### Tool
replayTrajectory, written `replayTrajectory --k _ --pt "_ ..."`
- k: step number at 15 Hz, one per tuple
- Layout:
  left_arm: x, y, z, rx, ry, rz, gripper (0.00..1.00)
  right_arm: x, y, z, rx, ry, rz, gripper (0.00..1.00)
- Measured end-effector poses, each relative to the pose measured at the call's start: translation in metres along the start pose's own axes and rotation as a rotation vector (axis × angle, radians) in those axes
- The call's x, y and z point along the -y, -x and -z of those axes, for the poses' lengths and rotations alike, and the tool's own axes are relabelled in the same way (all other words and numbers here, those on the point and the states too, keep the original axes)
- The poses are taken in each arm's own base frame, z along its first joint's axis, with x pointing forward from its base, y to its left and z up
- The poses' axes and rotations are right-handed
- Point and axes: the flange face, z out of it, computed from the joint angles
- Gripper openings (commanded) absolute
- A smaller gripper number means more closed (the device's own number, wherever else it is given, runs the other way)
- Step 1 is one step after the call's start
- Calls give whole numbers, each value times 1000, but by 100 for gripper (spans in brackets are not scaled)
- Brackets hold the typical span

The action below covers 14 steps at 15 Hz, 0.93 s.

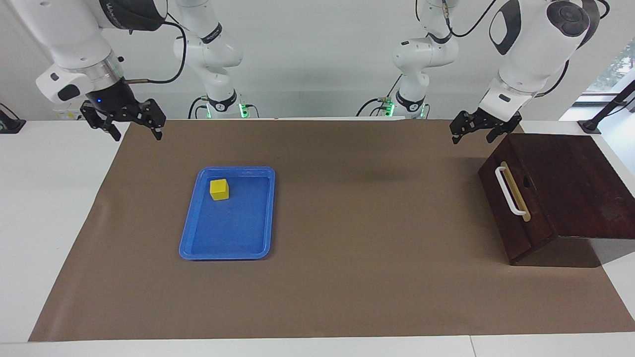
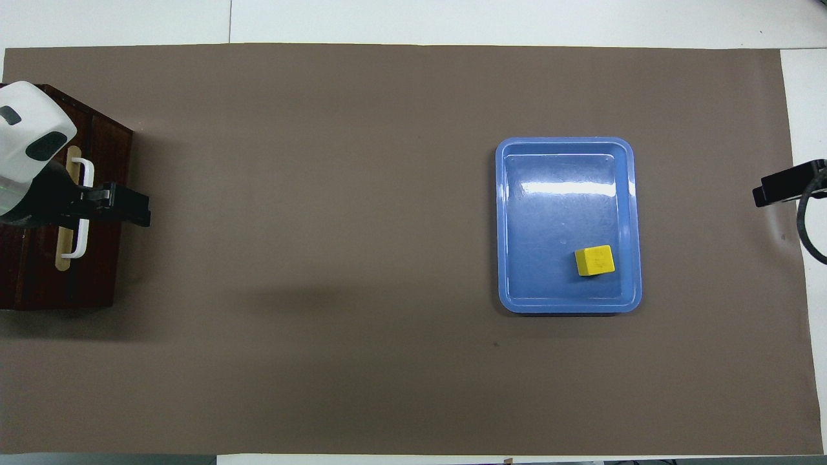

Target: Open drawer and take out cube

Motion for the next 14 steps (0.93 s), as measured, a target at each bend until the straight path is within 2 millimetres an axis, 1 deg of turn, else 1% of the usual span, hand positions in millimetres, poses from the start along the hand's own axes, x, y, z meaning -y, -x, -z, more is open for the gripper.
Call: replayTrajectory --k 2,6,8,10,14 --pt "0 0 0 0 0 0 100 4 1 -12 27 -4 7 100" --pt "0 0 0 0 0 0 100 3 -1 -48 43 -5 4 100" --pt "0 0 0 0 0 0 100 3 -4 -59 34 -3 2 100" --pt "0 0 0 -1 0 0 100 2 -3 -59 33 -2 0 100" --pt "0 -2 2 -20 2 0 100 1 0 -47 27 -1 -2 100"
